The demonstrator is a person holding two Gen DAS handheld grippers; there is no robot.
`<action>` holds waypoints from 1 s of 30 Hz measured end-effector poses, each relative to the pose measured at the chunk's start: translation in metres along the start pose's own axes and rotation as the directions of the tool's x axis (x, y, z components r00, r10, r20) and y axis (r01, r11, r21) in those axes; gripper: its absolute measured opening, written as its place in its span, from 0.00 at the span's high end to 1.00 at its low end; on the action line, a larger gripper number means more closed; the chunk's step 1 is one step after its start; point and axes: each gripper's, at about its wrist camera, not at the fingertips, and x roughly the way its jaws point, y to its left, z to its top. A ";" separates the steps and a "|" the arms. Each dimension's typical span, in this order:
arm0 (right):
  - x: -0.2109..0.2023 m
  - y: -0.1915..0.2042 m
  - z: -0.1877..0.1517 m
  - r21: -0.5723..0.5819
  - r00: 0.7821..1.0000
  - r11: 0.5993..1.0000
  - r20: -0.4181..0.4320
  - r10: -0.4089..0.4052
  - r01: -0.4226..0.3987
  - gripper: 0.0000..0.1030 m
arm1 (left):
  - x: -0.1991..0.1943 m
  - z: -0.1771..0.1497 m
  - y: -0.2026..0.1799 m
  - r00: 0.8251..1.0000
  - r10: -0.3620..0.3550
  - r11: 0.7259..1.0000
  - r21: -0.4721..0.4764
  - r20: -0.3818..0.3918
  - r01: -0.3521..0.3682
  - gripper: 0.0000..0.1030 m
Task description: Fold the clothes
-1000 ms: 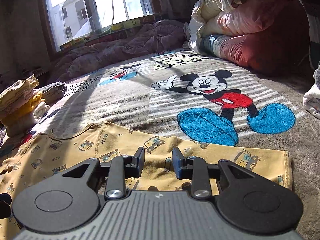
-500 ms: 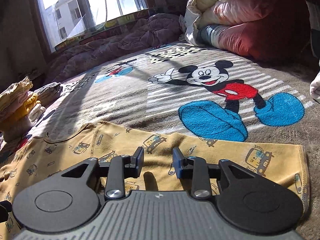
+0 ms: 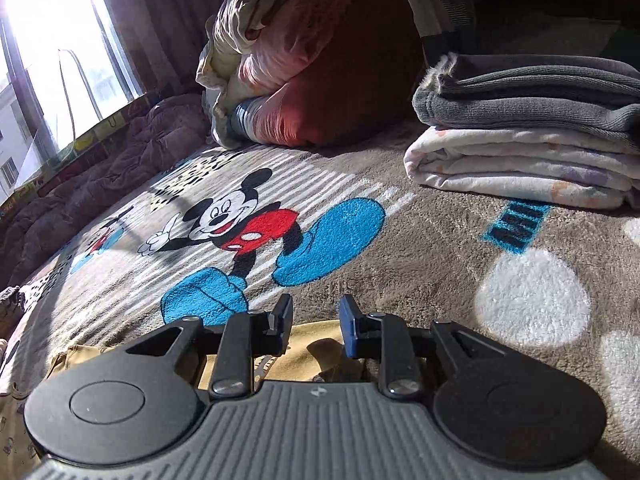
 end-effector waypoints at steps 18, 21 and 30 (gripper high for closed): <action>-0.044 0.008 -0.031 -0.276 0.999 0.961 -0.048 0.007 -0.020 0.73 | 0.002 -0.009 -0.003 0.999 -0.017 1.000 -0.012 -0.028 0.017 0.31; -0.050 0.011 -0.032 -0.286 0.999 0.958 -0.002 0.035 -0.034 0.72 | 0.002 -0.009 -0.001 0.999 -0.018 1.000 -0.018 -0.032 0.017 0.31; -0.021 0.031 -0.042 -0.329 0.995 0.941 -0.074 0.063 -0.084 0.67 | 0.006 -0.016 -0.003 0.998 -0.021 1.000 -0.004 -0.063 0.021 0.30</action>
